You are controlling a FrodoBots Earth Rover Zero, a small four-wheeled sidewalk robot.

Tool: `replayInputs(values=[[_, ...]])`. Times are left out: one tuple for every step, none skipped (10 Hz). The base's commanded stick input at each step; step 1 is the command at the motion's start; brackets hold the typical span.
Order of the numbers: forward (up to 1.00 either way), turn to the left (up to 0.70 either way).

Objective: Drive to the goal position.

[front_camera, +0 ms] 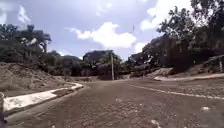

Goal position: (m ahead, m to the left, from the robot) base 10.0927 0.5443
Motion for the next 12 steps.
replayInputs(values=[[0.70,0.00],[0.70,0.00],[0.70,0.00],[0.70,0.00],[0.70,0.00],[0.70,0.00],[0.70,0.00],[0.70,0.00],[0.70,0.00],[0.70,0.00],[0.70,0.00],[0.70,0.00]])
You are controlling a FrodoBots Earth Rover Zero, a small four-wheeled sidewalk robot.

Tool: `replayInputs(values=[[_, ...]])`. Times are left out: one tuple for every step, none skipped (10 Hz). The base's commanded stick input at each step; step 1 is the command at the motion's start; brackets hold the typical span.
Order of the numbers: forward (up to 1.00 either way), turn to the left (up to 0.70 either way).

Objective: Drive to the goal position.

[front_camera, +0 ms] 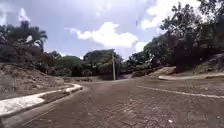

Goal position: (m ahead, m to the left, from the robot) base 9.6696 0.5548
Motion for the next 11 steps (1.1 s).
replayInputs(values=[[0.70,0.00],[0.70,0.00],[0.70,0.00],[0.70,0.00],[0.70,0.00],[0.70,0.00],[0.70,0.00],[0.70,0.00],[0.70,0.00],[0.70,0.00],[0.70,0.00]])
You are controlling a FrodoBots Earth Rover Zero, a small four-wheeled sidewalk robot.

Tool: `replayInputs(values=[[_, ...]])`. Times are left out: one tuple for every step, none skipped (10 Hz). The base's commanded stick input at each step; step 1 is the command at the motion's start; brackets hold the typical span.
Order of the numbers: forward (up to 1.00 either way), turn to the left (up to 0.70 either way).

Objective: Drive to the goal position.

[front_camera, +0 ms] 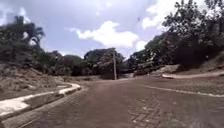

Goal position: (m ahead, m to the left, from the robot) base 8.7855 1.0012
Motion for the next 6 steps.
replayInputs(values=[[0.70,0.00],[0.70,0.00],[0.70,0.00],[0.70,0.00],[0.70,0.00],[0.70,0.00]])
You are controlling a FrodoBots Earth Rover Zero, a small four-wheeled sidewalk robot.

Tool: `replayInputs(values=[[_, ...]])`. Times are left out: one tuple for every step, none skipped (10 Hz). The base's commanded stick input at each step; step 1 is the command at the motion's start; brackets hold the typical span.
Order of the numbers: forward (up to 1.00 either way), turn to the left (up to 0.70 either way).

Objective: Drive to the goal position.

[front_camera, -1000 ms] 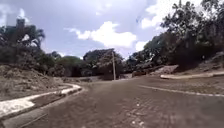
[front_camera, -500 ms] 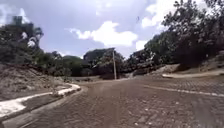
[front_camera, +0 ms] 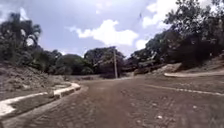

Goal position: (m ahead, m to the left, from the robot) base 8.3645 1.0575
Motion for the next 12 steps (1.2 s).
replayInputs(values=[[0.70,0.00],[0.70,0.00],[0.70,0.00],[0.70,0.00],[0.70,0.00],[0.70,0.00],[0.70,0.00],[0.70,0.00],[0.70,0.00],[0.70,0.00],[0.70,0.00],[0.70,0.00]])
